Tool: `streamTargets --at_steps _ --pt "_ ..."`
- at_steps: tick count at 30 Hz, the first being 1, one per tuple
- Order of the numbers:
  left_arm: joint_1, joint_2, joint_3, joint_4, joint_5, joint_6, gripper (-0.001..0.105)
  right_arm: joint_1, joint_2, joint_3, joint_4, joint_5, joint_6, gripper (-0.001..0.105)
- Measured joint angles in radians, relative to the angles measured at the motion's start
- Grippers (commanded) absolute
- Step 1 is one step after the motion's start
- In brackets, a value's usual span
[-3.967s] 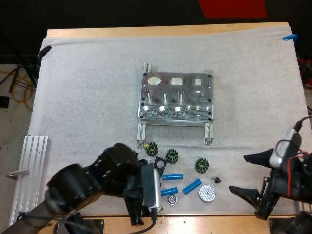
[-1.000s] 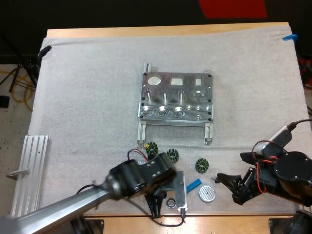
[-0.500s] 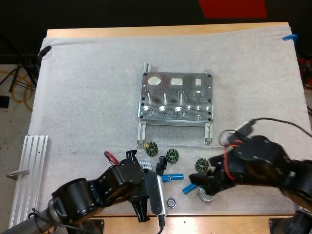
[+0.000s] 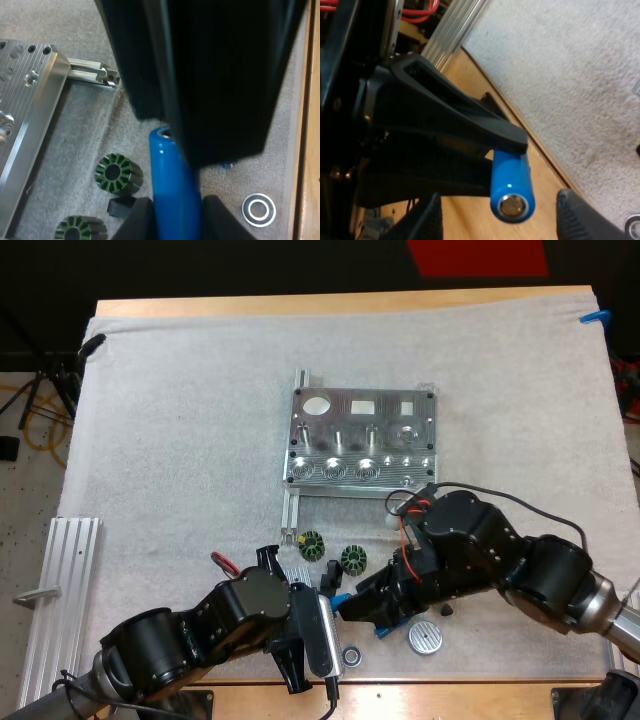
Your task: Load cells from left to right
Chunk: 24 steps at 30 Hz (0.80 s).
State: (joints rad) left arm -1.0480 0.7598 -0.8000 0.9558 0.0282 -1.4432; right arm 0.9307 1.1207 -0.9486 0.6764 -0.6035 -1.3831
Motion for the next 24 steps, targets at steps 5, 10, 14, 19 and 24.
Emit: streamTargets --at_steps 5,10,14,19,24 --pt "0.0 0.0 0.0 -0.017 0.0 0.0 0.002 0.0 0.015 0.0 -0.019 -0.038 0.008 0.049" --pt "0.0 0.0 0.0 -0.049 0.0 0.0 0.002 0.0 0.015 0.0 -0.022 -0.051 0.009 0.042" --pt "0.0 0.0 0.0 -0.061 0.0 0.0 0.002 0.0 0.015 0.0 -0.023 -0.046 0.01 0.025" --pt "0.0 0.0 0.0 -0.061 0.024 -0.005 0.002 0.0 0.015 0.0 -0.011 -0.03 0.01 0.007" --pt "0.0 0.0 0.0 -0.061 0.026 -0.009 0.01 0.0 0.015 0.0 -0.008 -0.031 0.01 0.0"
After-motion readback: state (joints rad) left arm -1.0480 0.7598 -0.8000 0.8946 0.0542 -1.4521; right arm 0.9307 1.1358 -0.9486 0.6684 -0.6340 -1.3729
